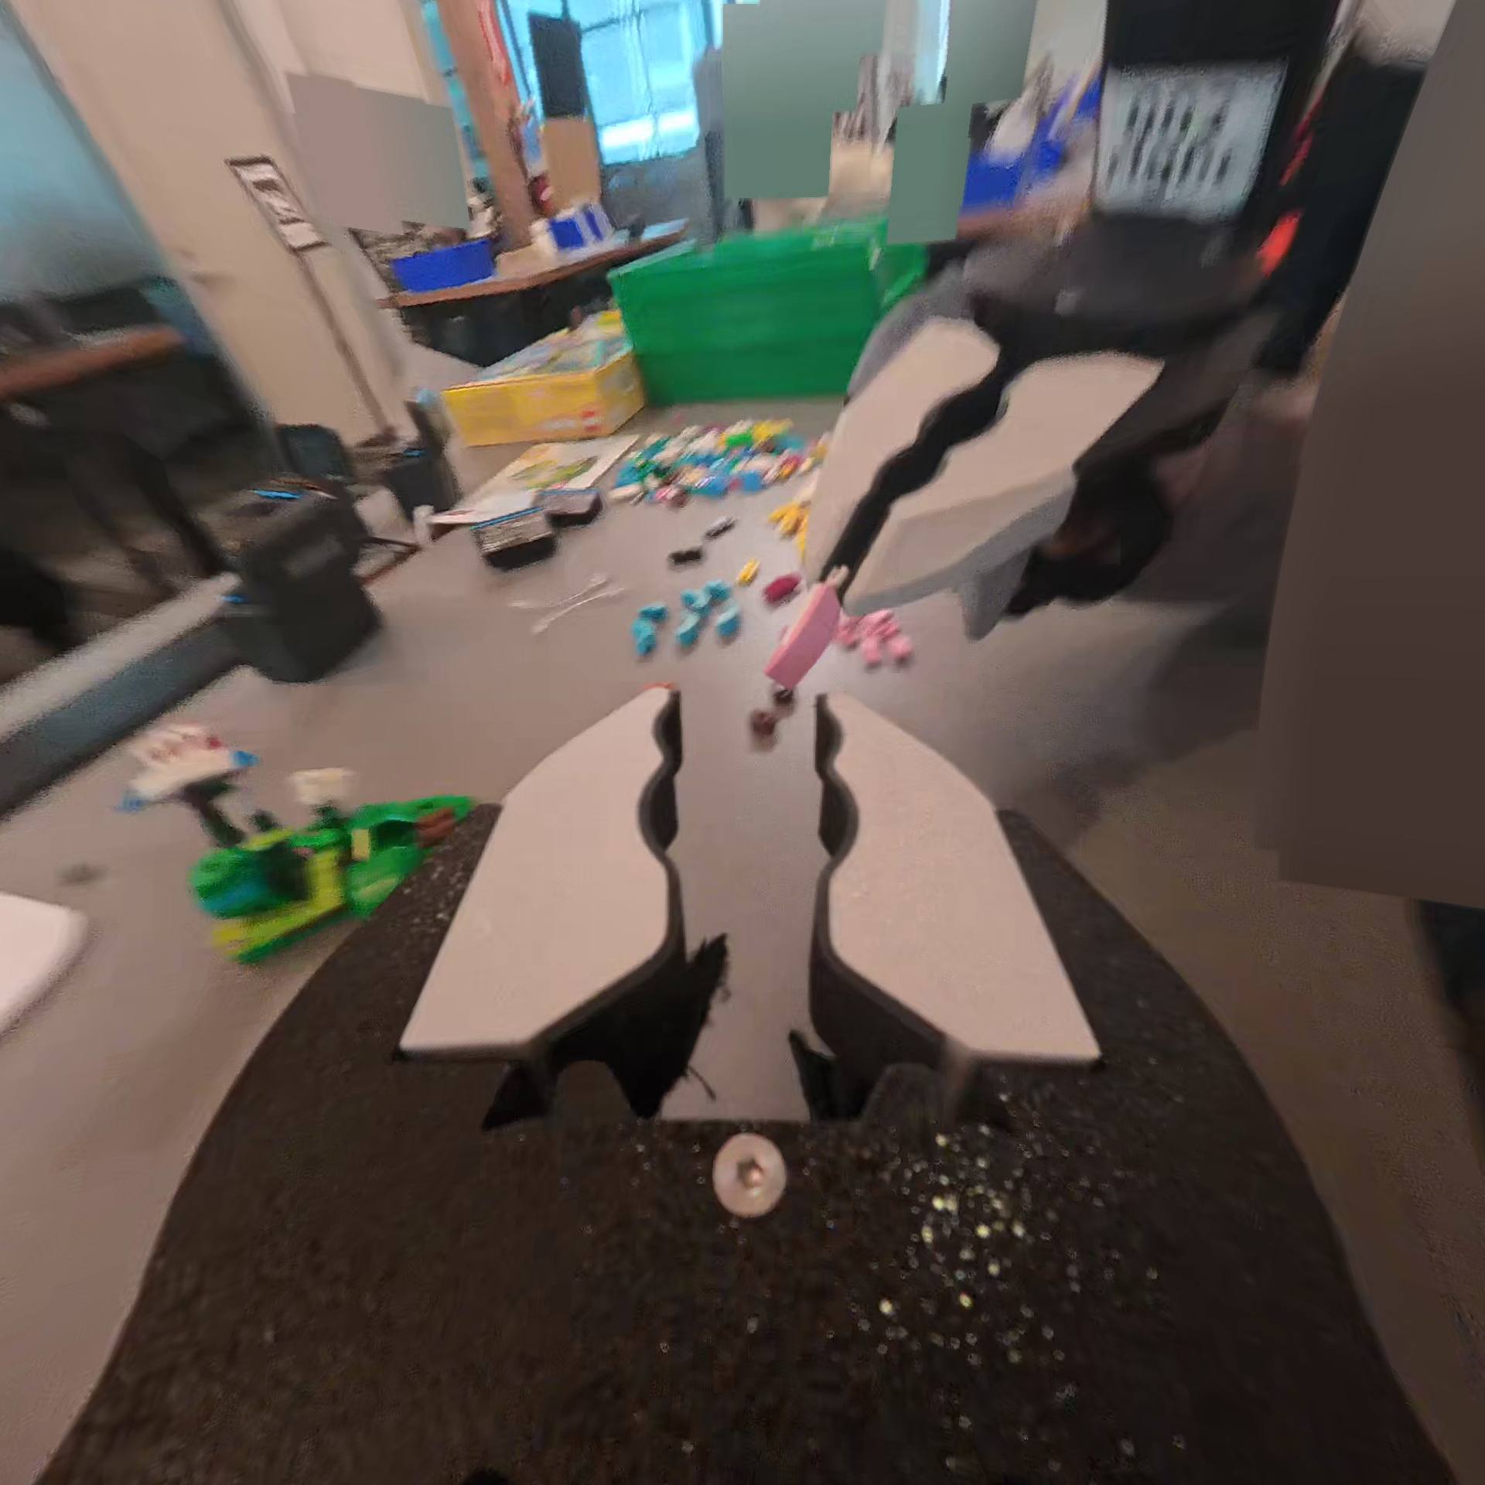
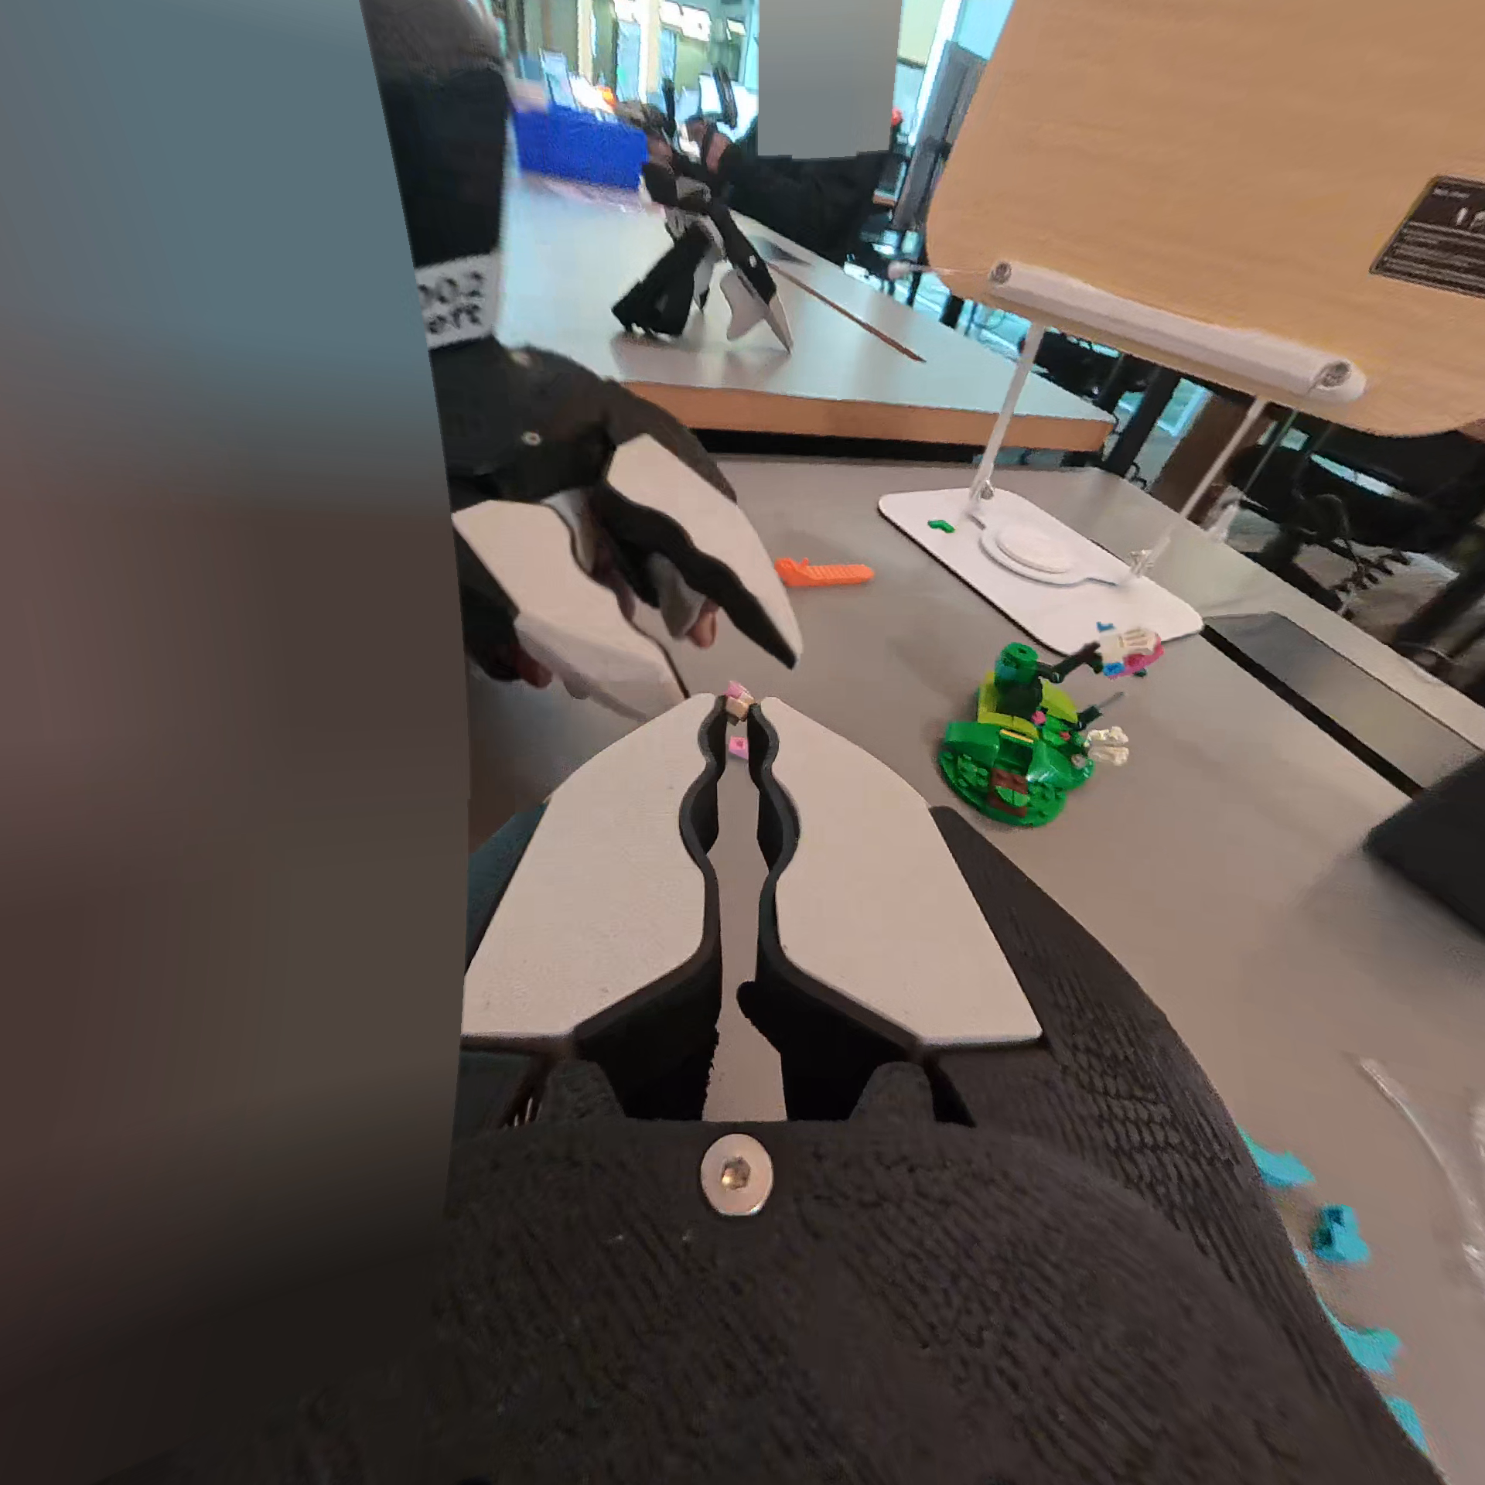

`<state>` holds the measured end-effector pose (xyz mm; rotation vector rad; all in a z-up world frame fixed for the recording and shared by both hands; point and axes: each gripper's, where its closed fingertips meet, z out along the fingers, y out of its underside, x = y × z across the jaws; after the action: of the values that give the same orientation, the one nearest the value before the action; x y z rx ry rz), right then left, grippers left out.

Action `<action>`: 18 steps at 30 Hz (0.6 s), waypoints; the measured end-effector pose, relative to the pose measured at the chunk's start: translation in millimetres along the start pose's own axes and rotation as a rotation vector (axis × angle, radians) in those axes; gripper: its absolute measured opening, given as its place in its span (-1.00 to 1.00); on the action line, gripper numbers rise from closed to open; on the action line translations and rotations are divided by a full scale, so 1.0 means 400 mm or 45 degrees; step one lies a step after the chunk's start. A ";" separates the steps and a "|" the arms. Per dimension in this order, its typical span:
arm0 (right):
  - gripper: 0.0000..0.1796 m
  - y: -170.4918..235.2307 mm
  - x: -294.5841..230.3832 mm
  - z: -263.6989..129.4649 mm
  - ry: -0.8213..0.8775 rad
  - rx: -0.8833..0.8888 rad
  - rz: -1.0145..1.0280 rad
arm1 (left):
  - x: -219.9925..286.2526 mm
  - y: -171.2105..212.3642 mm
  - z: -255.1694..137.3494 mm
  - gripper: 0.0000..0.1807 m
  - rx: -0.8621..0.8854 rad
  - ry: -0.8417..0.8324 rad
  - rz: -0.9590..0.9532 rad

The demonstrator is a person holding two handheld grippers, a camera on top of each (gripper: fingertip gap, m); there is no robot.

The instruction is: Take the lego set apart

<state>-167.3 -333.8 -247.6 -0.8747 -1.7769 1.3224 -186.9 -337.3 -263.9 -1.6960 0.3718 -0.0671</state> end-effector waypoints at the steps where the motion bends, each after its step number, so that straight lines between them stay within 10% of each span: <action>1: -0.96 0.005 -0.003 0.004 0.010 -0.028 -0.005 | -0.001 0.005 0.006 -0.59 -0.043 -0.058 0.121; 11: -0.97 0.026 -0.008 0.015 0.052 -0.139 0.105 | 0.027 -0.002 0.028 -0.92 -0.193 -0.237 0.750; 18: -0.97 0.018 -0.042 0.002 -0.049 -0.140 -0.067 | 0.075 -0.005 0.016 -0.92 -0.080 0.128 0.338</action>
<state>-158.9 -346.9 -257.3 -0.8608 -1.9042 1.2252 -156.6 -339.5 -267.9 -1.6949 0.6768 0.0556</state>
